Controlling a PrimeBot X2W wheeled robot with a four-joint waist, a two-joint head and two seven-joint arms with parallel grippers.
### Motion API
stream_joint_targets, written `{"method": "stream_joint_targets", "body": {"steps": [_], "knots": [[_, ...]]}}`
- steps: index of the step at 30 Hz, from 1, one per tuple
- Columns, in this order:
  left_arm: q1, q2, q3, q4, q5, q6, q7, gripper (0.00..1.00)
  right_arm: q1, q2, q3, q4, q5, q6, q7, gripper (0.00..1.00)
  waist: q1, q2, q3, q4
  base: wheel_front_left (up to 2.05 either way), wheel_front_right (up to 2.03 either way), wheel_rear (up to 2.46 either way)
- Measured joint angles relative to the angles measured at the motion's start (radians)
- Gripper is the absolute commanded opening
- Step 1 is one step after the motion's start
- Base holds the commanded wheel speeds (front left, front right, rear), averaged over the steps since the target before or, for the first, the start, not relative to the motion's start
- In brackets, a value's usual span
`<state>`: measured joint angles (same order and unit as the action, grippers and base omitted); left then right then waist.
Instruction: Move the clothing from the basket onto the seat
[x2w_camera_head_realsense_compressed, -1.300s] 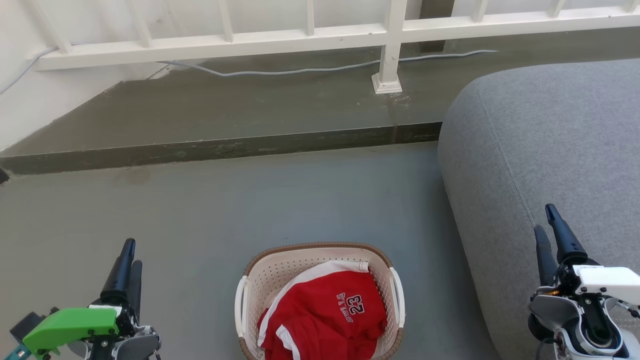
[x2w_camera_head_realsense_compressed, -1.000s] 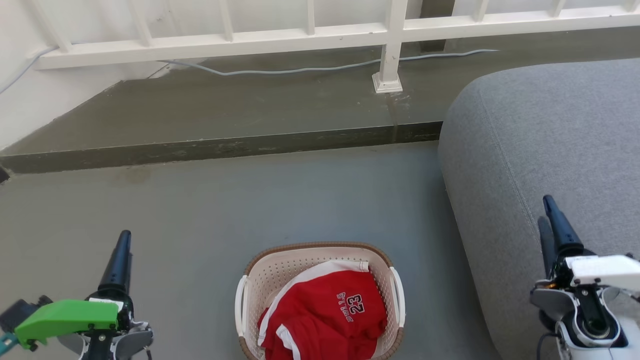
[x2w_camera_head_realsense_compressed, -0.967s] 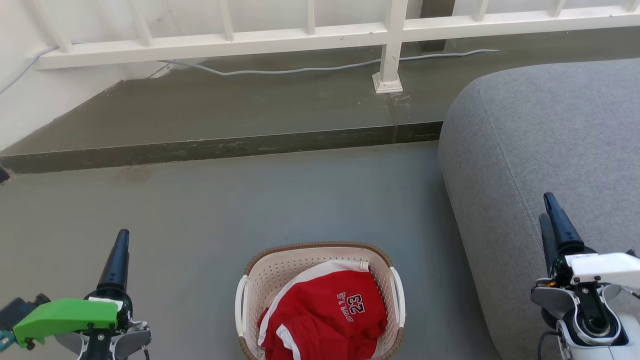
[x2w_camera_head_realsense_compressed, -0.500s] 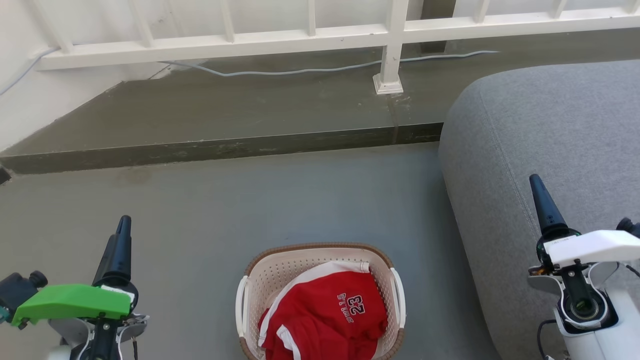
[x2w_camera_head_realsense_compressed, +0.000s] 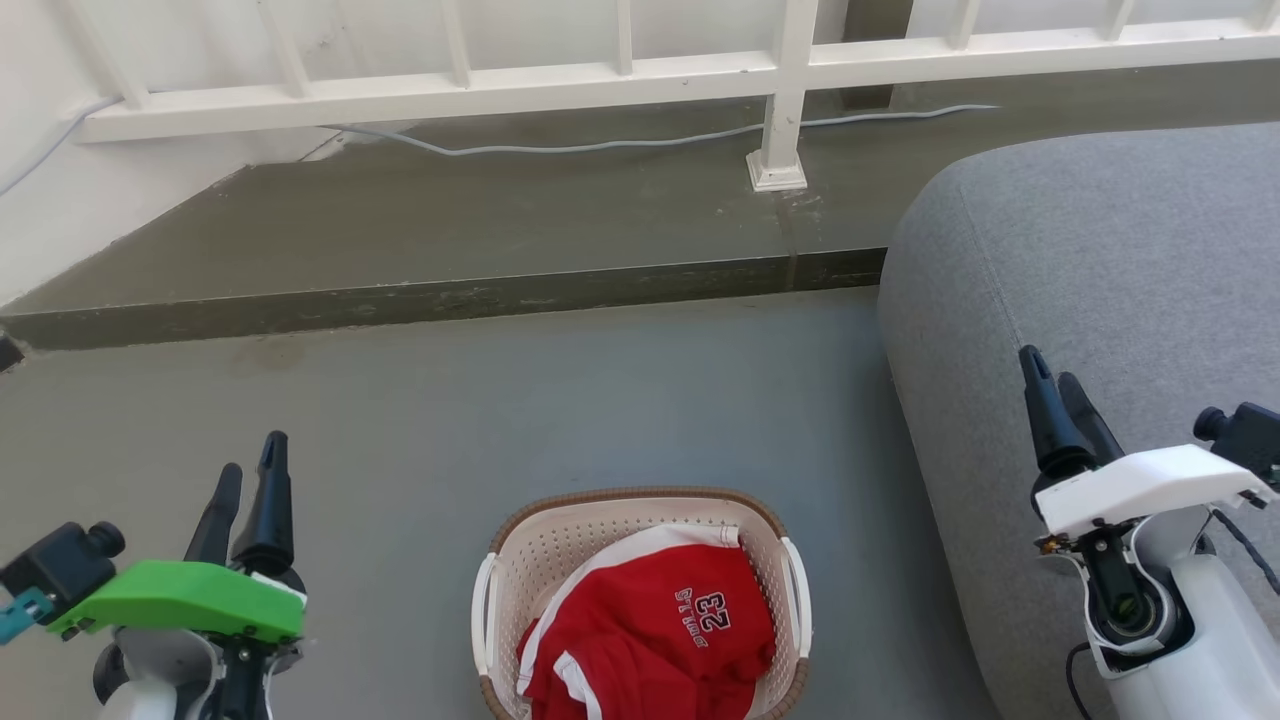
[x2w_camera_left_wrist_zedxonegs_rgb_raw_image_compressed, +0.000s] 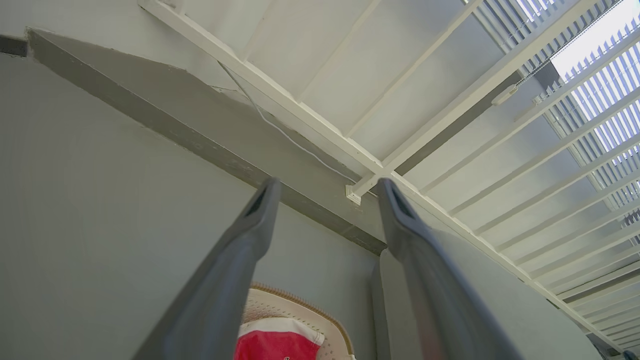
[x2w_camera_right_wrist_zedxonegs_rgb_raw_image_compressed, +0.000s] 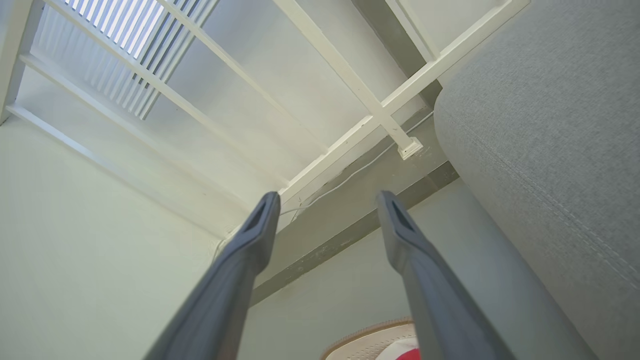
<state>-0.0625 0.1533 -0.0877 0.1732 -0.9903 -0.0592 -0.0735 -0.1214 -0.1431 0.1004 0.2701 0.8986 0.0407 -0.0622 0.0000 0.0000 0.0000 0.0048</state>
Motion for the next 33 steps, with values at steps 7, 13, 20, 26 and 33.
{"method": "stream_joint_targets", "body": {"steps": [7,13,20,26,33], "knots": [[0.000,0.005,-0.026,0.000,0.100,0.024,-0.024,1.00,-0.006,-0.009,0.034,0.018,-0.094,-0.018,-0.025,1.00,0.0000,0.0000,-0.001,0.000,0.00,0.00,0.00],[0.001,0.013,-0.051,0.002,0.201,0.035,-0.046,1.00,-0.014,-0.010,0.067,0.042,-0.181,-0.033,-0.047,1.00,0.0000,0.0000,-0.001,0.000,0.00,0.00,0.00],[0.001,0.016,-0.072,0.004,0.277,0.055,-0.067,1.00,-0.015,-0.015,0.089,0.063,-0.256,-0.043,-0.070,1.00,0.0000,0.0000,-0.001,0.000,0.00,0.00,0.00],[0.002,0.016,-0.085,0.008,0.347,0.066,-0.086,1.00,-0.022,-0.016,0.109,0.081,-0.332,-0.051,-0.088,1.00,0.0000,0.0000,0.000,0.000,0.00,0.00,0.00],[0.002,0.018,-0.108,0.011,0.428,0.079,-0.112,1.00,-0.038,-0.018,0.133,0.097,-0.418,-0.060,-0.118,1.00,0.0000,0.0000,0.000,0.000,0.00,0.00,0.00]]}}
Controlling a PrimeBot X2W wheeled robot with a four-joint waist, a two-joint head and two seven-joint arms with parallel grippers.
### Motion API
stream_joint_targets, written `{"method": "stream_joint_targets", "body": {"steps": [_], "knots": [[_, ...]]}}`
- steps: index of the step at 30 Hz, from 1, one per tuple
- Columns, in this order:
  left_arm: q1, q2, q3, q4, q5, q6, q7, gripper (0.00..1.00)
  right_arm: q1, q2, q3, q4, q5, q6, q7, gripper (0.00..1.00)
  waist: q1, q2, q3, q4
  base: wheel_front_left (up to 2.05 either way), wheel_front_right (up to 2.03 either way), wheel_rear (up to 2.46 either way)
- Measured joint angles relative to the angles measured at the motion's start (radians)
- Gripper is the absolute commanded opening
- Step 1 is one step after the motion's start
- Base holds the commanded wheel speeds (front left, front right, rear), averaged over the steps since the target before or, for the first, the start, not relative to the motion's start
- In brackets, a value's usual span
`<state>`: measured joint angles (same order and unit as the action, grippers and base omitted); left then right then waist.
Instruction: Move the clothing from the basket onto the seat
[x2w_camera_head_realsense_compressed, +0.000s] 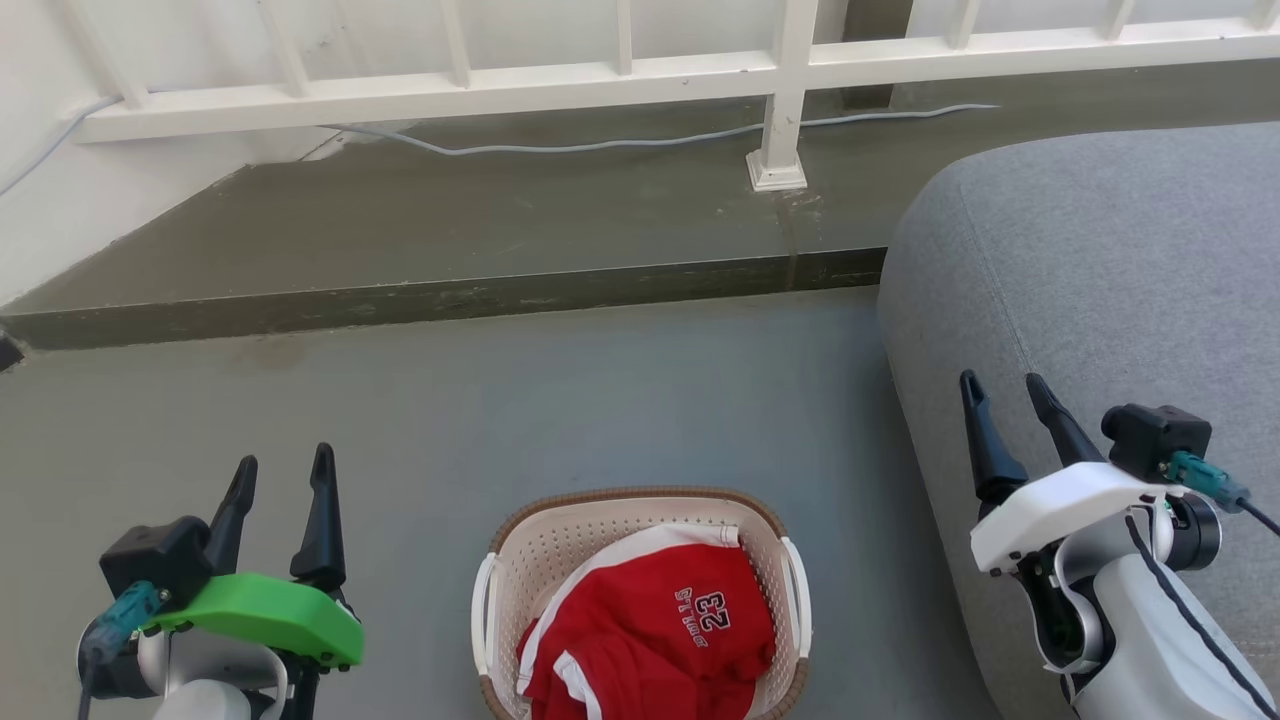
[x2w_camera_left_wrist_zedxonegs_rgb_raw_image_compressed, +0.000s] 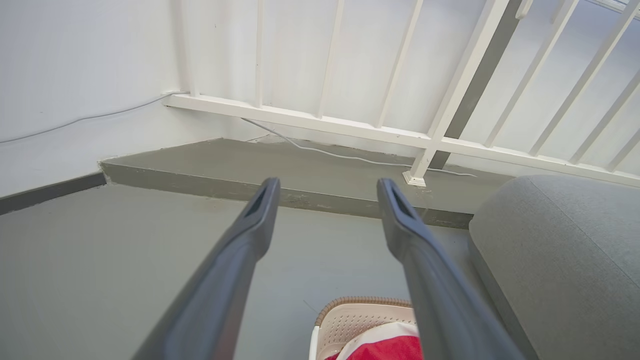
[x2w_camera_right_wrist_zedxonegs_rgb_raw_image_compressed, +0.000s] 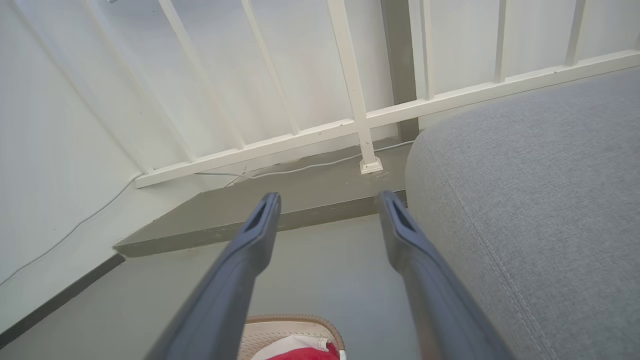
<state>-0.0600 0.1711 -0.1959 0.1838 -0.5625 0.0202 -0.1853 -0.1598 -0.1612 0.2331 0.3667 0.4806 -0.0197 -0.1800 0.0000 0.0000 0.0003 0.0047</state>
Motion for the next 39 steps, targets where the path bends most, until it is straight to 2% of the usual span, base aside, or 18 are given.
{"method": "stream_joint_targets", "body": {"steps": [19,39], "knots": [[0.001,0.006,-0.039,0.005,0.234,0.027,-0.063,1.00,-0.023,-0.004,0.049,0.055,-0.226,-0.010,-0.064,1.00,0.0000,0.0000,0.001,0.000,0.00,0.00,0.00],[0.001,0.004,-0.031,0.033,0.243,0.033,-0.066,1.00,-0.038,0.001,0.034,0.066,-0.243,-0.008,-0.069,1.00,0.0000,0.0000,0.002,-0.003,0.00,0.00,0.00]]}}
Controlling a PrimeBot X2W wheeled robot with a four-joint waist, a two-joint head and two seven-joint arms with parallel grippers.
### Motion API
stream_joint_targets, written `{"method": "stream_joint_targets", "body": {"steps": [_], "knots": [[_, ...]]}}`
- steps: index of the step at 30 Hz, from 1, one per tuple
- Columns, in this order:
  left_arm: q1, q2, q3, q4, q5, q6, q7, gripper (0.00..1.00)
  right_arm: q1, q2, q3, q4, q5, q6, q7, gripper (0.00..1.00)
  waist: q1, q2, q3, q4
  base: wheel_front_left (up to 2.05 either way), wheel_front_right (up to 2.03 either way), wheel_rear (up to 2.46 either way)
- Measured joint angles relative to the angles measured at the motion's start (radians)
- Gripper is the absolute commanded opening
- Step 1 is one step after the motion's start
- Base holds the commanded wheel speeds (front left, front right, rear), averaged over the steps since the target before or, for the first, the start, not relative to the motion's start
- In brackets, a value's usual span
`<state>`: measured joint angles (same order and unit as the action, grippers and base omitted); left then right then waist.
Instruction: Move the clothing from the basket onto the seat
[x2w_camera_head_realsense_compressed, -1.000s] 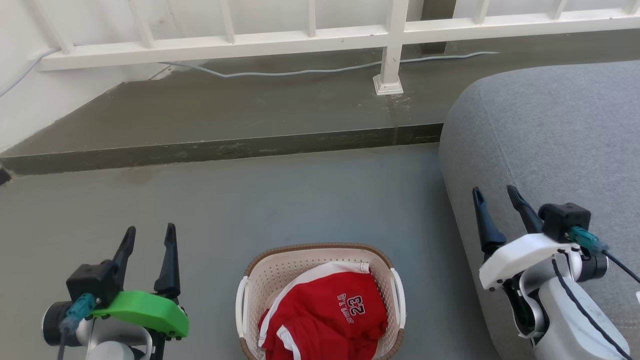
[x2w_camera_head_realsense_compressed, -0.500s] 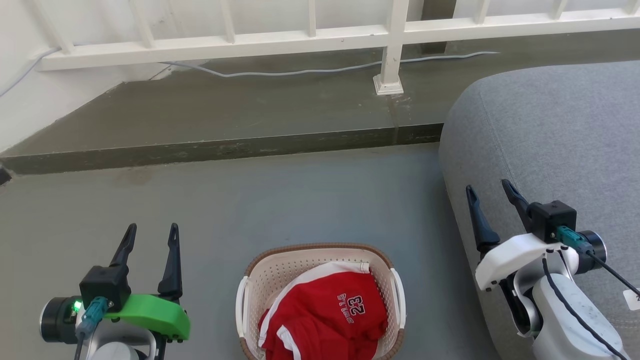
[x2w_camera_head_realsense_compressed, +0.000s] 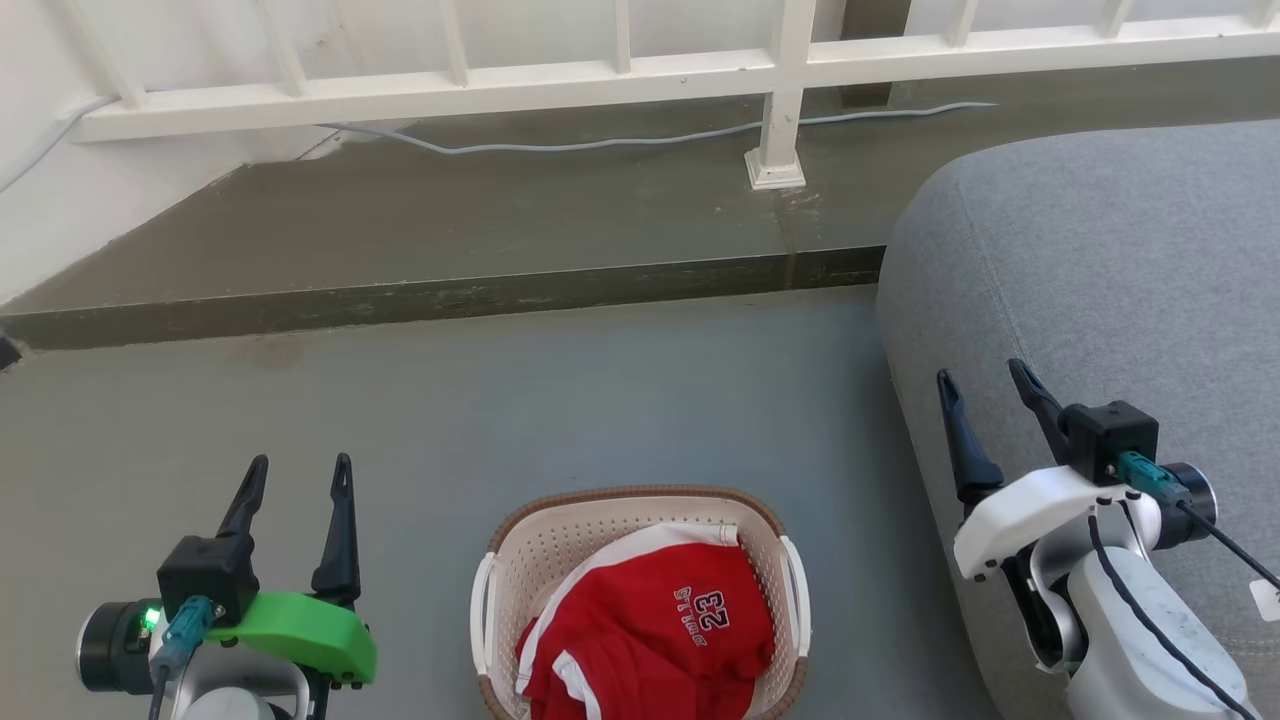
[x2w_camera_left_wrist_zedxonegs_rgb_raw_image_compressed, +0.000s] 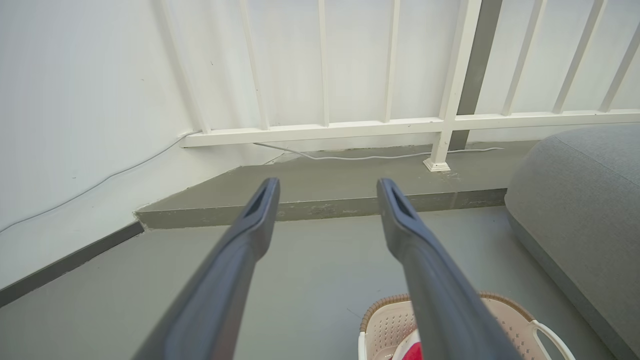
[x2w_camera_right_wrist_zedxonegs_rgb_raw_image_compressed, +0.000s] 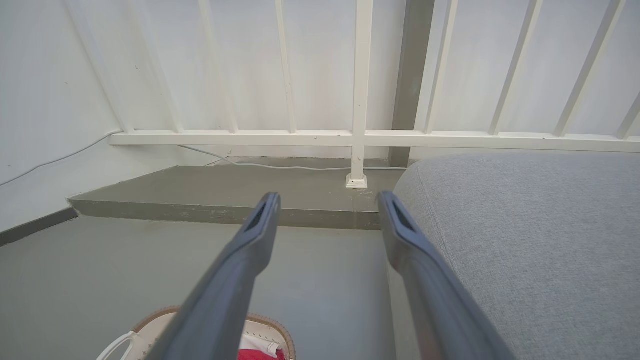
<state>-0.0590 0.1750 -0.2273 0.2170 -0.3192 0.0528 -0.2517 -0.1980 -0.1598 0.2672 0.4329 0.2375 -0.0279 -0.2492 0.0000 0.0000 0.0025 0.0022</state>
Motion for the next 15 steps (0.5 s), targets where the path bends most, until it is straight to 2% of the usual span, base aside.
{"method": "stream_joint_targets", "body": {"steps": [15], "knots": [[0.000,-0.002,0.005,0.002,0.000,0.000,0.000,1.00,-0.002,0.016,-0.002,-0.001,-0.009,0.011,0.000,1.00,0.0000,0.0000,0.016,-0.008,0.00,0.00,0.00]]}}
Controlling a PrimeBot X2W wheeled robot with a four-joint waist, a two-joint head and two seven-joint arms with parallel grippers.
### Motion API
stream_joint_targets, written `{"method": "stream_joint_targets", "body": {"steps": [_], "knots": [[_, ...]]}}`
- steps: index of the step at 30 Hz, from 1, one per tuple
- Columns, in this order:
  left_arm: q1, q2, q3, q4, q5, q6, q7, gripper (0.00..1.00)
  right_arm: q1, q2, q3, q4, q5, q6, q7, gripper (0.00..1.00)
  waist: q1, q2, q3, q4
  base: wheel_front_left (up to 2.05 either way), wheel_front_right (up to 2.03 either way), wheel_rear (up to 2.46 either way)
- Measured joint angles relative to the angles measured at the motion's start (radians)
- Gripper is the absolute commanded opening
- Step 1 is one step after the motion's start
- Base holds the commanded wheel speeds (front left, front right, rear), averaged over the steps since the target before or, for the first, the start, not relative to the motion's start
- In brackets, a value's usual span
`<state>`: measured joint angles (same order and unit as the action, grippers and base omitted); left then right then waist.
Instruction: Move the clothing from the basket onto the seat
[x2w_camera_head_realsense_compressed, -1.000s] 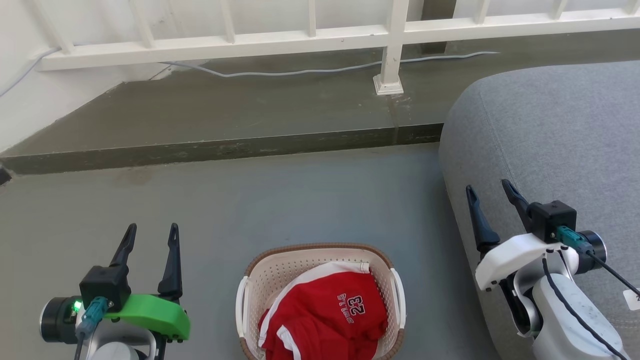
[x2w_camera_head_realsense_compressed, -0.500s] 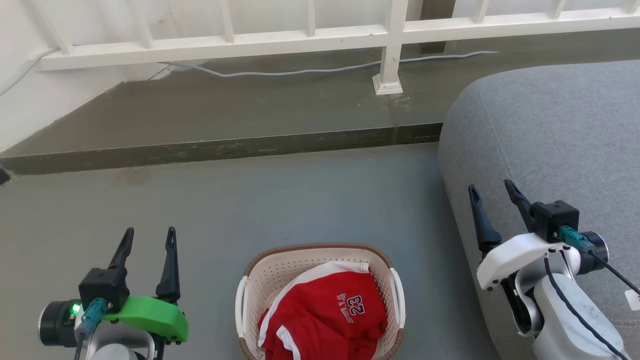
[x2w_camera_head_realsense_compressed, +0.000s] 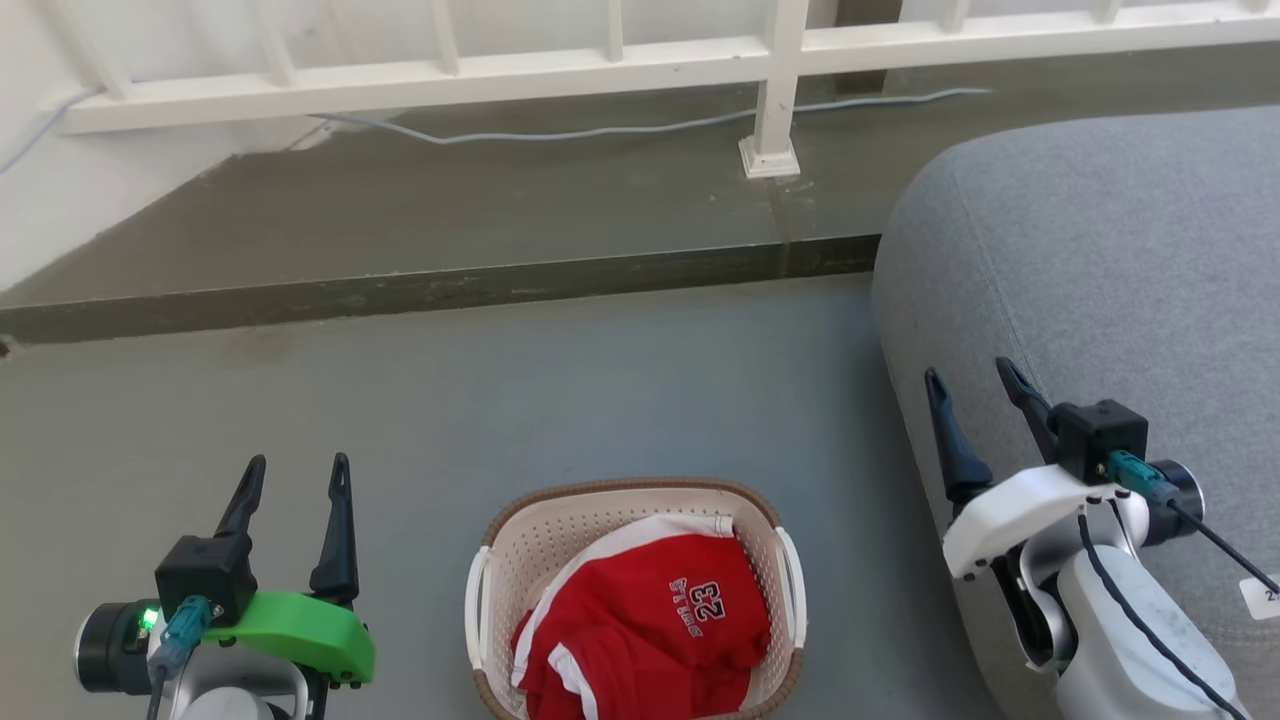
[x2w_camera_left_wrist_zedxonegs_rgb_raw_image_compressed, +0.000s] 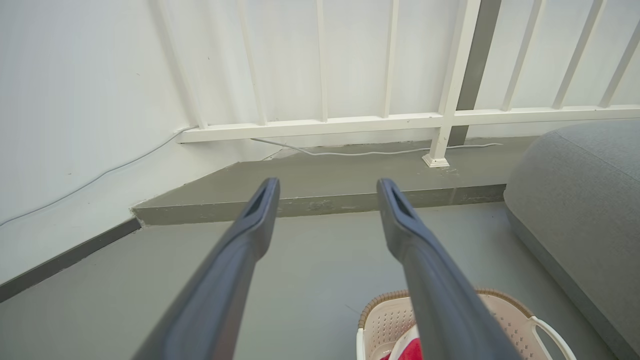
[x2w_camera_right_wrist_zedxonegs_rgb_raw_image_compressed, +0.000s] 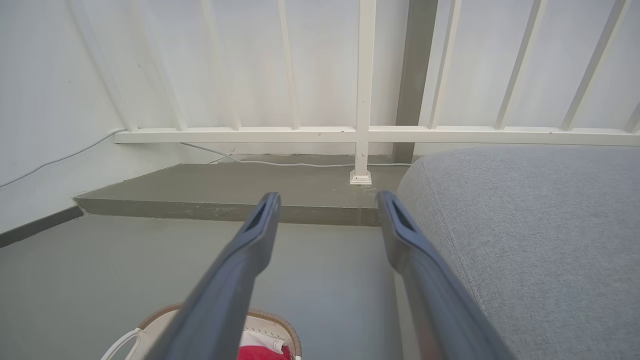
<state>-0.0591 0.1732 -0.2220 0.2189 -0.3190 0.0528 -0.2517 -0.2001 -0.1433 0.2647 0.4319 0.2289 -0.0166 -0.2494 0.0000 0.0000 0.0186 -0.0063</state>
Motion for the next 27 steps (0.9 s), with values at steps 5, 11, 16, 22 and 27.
{"method": "stream_joint_targets", "body": {"steps": [5,11,16,22,27], "knots": [[-0.002,-0.005,-0.008,0.002,0.007,-0.010,0.000,1.00,-0.031,0.007,-0.002,-0.024,-0.001,0.007,-0.001,1.00,0.0000,0.0000,0.027,-0.012,0.00,0.00,0.00],[-0.009,-0.032,-0.058,0.027,0.017,-0.034,0.000,1.00,-0.072,0.013,-0.003,-0.068,-0.002,0.009,-0.001,1.00,0.0000,0.0000,0.081,-0.029,0.00,0.00,0.00],[-0.059,-0.045,-0.102,0.053,0.028,-0.053,0.005,1.00,-0.109,0.017,-0.004,-0.105,-0.011,0.010,-0.001,1.00,0.0000,0.0000,0.141,-0.046,0.00,0.00,0.00],[-0.091,-0.065,-0.141,0.106,0.041,-0.072,0.023,1.00,-0.141,0.024,-0.007,-0.148,-0.011,0.010,-0.002,1.00,0.0000,0.0000,0.206,-0.065,0.00,0.00,0.00],[-0.138,-0.072,-0.185,0.165,0.051,-0.102,0.055,1.00,-0.160,0.037,-0.008,-0.185,-0.012,0.009,-0.002,1.00,0.0000,0.0000,0.273,-0.086,0.00,0.00,0.00]]}}
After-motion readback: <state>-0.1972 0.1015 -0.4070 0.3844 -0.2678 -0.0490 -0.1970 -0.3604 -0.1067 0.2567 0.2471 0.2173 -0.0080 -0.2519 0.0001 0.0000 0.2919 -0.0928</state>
